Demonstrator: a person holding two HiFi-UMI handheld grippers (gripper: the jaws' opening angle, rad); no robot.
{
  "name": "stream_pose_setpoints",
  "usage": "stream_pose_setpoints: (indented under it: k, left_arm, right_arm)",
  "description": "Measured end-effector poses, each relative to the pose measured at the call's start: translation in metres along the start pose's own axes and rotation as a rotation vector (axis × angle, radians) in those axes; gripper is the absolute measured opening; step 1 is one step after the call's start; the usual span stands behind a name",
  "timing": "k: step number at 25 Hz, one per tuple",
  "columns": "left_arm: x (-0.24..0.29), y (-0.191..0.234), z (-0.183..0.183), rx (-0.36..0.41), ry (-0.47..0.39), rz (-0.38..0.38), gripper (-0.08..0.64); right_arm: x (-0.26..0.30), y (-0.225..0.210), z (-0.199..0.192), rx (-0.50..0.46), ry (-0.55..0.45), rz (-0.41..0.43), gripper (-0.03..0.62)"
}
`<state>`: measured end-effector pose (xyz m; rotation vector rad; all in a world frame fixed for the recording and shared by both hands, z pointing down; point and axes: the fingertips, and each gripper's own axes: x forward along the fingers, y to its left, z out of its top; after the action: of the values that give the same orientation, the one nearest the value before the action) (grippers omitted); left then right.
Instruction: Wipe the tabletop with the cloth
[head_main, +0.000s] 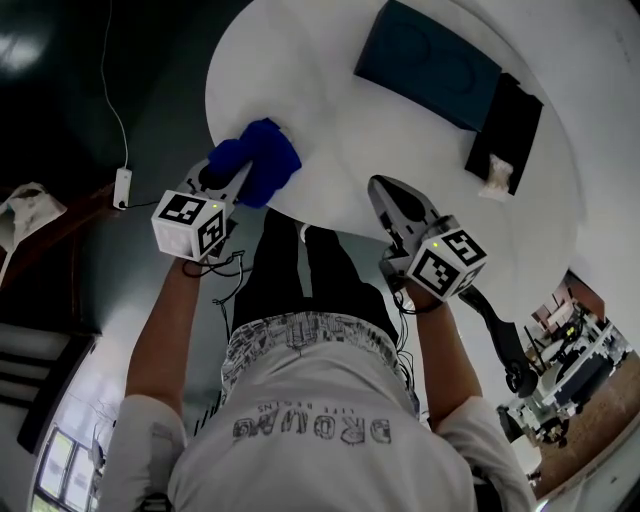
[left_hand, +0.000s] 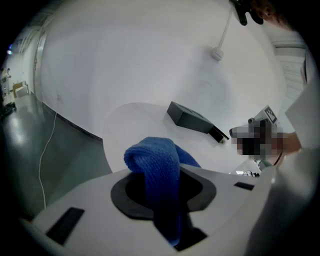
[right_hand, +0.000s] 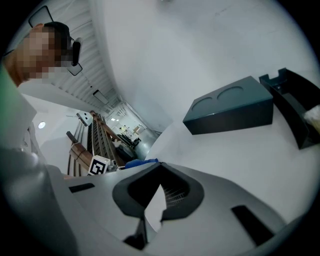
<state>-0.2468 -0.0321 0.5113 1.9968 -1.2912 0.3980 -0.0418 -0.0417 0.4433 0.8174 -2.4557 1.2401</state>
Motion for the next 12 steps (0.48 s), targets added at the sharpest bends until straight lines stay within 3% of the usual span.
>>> stream_pose_setpoints:
  k: [12]
  left_arm:
    - [0.008,-0.014,-0.002,0.033,0.038,-0.044,0.120]
  right_arm:
    - [-0.011,-0.010,-0.002,0.036,-0.041,-0.028,0.008]
